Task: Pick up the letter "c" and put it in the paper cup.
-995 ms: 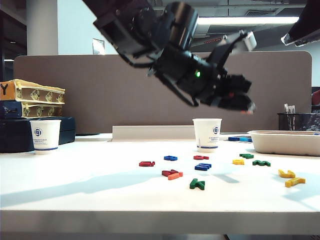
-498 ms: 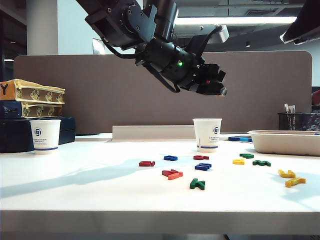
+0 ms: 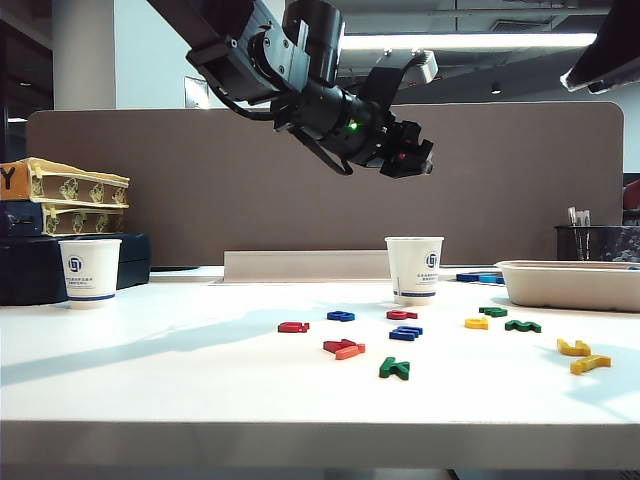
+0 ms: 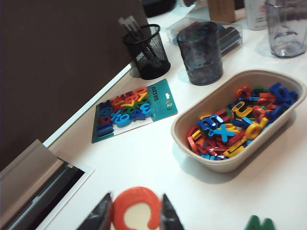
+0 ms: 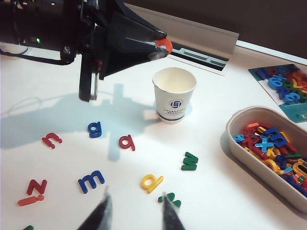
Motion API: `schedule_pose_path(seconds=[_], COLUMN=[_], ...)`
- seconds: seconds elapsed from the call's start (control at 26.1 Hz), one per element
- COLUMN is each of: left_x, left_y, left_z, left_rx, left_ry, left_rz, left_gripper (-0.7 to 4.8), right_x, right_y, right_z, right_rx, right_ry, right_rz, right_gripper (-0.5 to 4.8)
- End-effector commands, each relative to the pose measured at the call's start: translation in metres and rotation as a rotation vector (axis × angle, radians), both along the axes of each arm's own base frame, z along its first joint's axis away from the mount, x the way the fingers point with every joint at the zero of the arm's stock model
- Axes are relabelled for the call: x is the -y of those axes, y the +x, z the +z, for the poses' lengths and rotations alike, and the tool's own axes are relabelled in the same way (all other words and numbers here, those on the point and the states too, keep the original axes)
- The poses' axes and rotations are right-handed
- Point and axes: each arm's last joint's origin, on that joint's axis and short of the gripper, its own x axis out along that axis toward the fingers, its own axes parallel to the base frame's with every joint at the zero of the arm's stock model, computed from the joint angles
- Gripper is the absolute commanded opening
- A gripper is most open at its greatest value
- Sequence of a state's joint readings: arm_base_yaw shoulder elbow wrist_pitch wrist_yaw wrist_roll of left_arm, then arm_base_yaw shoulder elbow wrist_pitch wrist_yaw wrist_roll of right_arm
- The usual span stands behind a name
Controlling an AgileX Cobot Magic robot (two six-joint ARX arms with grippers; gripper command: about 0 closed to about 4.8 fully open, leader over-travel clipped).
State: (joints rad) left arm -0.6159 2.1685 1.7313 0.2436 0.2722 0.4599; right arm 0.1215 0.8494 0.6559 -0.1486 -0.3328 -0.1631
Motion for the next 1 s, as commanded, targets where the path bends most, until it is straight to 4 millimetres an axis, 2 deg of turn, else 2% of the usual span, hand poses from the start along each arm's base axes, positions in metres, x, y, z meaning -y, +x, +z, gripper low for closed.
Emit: schedule_pose_path(seconds=[0.04,0.23,0.54,0.73,0.88,1.0], left_x=[-0.003,-0.008,-0.008,-0.004,-0.002,-0.002], left_y=[0.013,0.027,0.037,0.05,0.054,0.054], left_z=[-0.006,-0.031,-0.048,-0.045,-0.041,-0.049], left_rx=[0.015,0.005,-0.002,-0.021,-0.022,-0.061], left_ry=[-0.009,-0.009,-0.068,-0.123,-0.134,-0.111], left_rz=[0.019,0.037,0.024,0.006,0.007,0.009], left_gripper=[1.06,1.06,1.06,1.06,1.06,1.06], right_x=[0.0,0.0,0.0,-0.003,-0.003,-0.003], right_y=[0.001,0.002,0.004,0.006,0.007,0.008], right_z=[0.002,-0.001,-0.004,-0.007,-0.007,-0.008], right_rx=[0.011,-0.012,-0.032,-0.046,-0.049,-0.051], right_ry=[-0.001,-0.004,-0.007,-0.009,-0.009,-0.009], right_rz=[-0.001,-0.001,0.0,0.011,0.011,0.011], right_gripper=[1.31,1.31,1.31,1.31,1.31,1.31])
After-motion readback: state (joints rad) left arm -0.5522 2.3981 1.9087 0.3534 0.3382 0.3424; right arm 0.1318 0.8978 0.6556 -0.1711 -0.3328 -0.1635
